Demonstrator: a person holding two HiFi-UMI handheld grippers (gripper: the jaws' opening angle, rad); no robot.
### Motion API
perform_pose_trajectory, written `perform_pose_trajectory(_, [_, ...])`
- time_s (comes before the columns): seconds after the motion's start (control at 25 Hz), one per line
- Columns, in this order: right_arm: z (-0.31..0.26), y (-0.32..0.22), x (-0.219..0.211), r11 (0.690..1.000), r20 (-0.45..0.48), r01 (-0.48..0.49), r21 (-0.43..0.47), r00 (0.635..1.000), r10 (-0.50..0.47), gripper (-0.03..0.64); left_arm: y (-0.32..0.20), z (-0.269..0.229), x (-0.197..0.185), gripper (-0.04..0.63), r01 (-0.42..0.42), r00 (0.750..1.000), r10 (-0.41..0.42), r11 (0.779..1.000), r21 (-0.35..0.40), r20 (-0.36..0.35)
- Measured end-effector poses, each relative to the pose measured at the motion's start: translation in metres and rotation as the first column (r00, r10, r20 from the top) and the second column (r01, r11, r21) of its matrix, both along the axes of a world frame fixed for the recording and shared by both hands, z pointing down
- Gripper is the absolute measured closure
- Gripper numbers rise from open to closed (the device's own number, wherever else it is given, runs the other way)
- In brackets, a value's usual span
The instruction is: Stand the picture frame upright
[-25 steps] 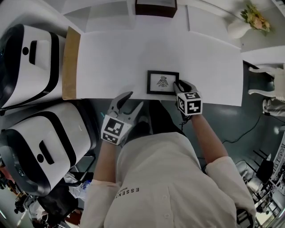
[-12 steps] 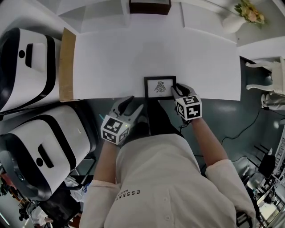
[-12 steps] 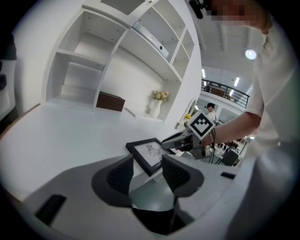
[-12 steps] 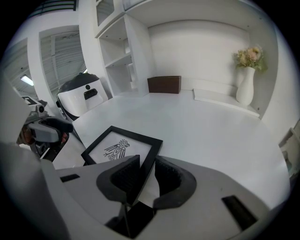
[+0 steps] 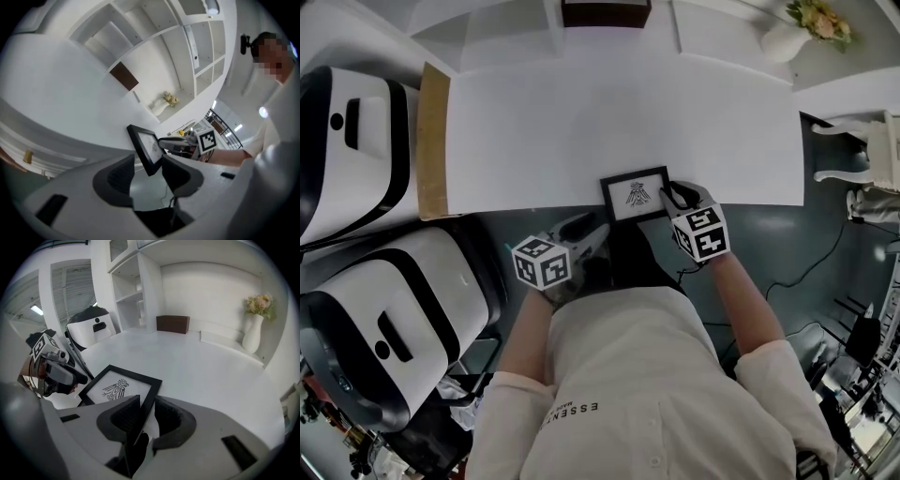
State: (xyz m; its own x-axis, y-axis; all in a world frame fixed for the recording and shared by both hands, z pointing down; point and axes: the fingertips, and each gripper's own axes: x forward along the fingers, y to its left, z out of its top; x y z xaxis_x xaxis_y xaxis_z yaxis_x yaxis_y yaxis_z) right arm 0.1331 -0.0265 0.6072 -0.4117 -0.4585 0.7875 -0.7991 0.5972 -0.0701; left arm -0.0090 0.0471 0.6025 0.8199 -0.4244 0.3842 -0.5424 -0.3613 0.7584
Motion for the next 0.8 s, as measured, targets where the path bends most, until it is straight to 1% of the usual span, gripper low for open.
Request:
perform_pose_trajectory(0.12, [-0.001, 0.002, 0.002, 1.0, 0.002, 0.008, 0.001, 1.0, -0.008, 0.508, 0.001, 0.008, 0.011, 0.413, 0.005, 0.997, -0.011, 0.996, -0.085, -0.076])
perform_pose_trajectory(0.28, [-0.001, 0.003, 0.003, 1.0, 0.007, 0.013, 0.0, 1.0, -0.013, 0.508, -0.007, 0.014, 0.022, 0.421, 0.026, 0.987, -0.051, 0.986, -0.163, -0.155])
perform_pose_trajectory(0.48, [-0.001, 0.003, 0.002, 1.0, 0.011, 0.021, -0.002, 1.0, -0.021, 0.508, -0.02, 0.015, 0.028, 0.43, 0.049, 0.961, -0.108, 0.973, -0.227, -0.256])
perform_pose_trajectory(0.56, [-0.001, 0.002, 0.002, 1.0, 0.016, 0.02, -0.001, 1.0, -0.02, 0.508, -0.023, 0.016, 0.029, 0.443, 0.047, 0.952, -0.121, 0.965, -0.256, -0.282])
perform_pose_trajectory(0.6, [-0.001, 0.002, 0.002, 1.0, 0.018, 0.02, -0.001, 1.0, -0.02, 0.508, -0.024, 0.016, 0.029, 0.471, 0.045, 0.948, -0.126, 0.962, -0.269, -0.293])
perform_pose_trajectory(0.68, [-0.001, 0.002, 0.003, 1.0, 0.022, 0.023, -0.001, 0.999, -0.022, 0.508, -0.024, 0.016, 0.03, 0.504, 0.042, 0.94, -0.137, 0.955, -0.293, -0.314])
perform_pose_trajectory(0.8, [-0.001, 0.002, 0.002, 1.0, 0.026, 0.027, -0.001, 0.999, -0.027, 0.509, -0.025, 0.017, 0.029, 0.508, 0.039, 0.934, -0.144, 0.95, -0.309, -0.327])
